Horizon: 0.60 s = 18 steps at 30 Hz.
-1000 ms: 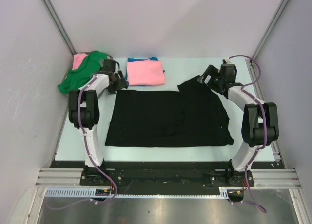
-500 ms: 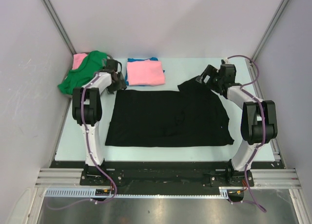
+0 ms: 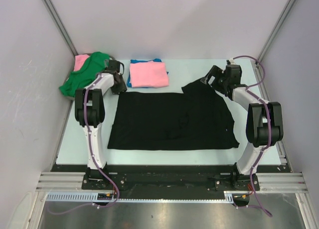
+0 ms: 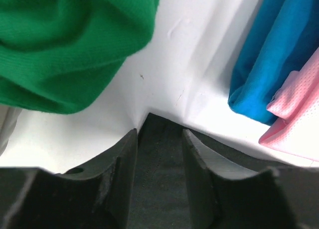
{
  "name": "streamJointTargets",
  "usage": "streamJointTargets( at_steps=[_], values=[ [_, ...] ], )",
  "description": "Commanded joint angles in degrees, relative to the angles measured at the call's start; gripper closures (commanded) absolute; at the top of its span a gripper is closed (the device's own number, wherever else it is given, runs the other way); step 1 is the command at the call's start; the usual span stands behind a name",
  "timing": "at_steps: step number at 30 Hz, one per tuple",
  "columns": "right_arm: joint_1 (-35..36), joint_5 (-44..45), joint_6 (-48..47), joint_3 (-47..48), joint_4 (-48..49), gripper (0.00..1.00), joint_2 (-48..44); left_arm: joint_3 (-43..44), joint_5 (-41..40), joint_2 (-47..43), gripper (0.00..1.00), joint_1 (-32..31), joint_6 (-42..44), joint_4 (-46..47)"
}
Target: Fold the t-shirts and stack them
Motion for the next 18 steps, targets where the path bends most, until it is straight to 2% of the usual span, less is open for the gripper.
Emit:
streamJointTargets(
  at_steps=[1,5,7,10,13,18],
  values=[
    [-0.2,1.1,-1.4,3.5,-0.3,0.03,1.3,-0.8,3.0,0.5,0.58,0.4,0.4,1.4],
    [-0.5,3.6,-1.1,5.5,-3.6,0.03,2.8,-1.6,4.6,0.7,0.72,0.6,0.2,2.1],
    [-0.6,3.7,-1.0,6.9,-5.0,0.03,4.0,-1.9,5.0,0.5,0.76,0.7,0.2,2.2],
    [-0.8,4.3,-1.0,8.3,-6.2,0.03,5.3,-2.4,6.3,0.3,0.91,0.9,0.1,2.6],
    [-0.7,6.0,-1.8,11.2,-7.7,0.03,7.4,-3.7,6.8,-0.3,1.00,1.0,-0.2,3.3],
    [-0.8,7.2,-3.6,19.9,-13.1,0.04,13.4,-5.8,8.6,-2.2,1.00,1.6,-0.7,5.0]
  ],
)
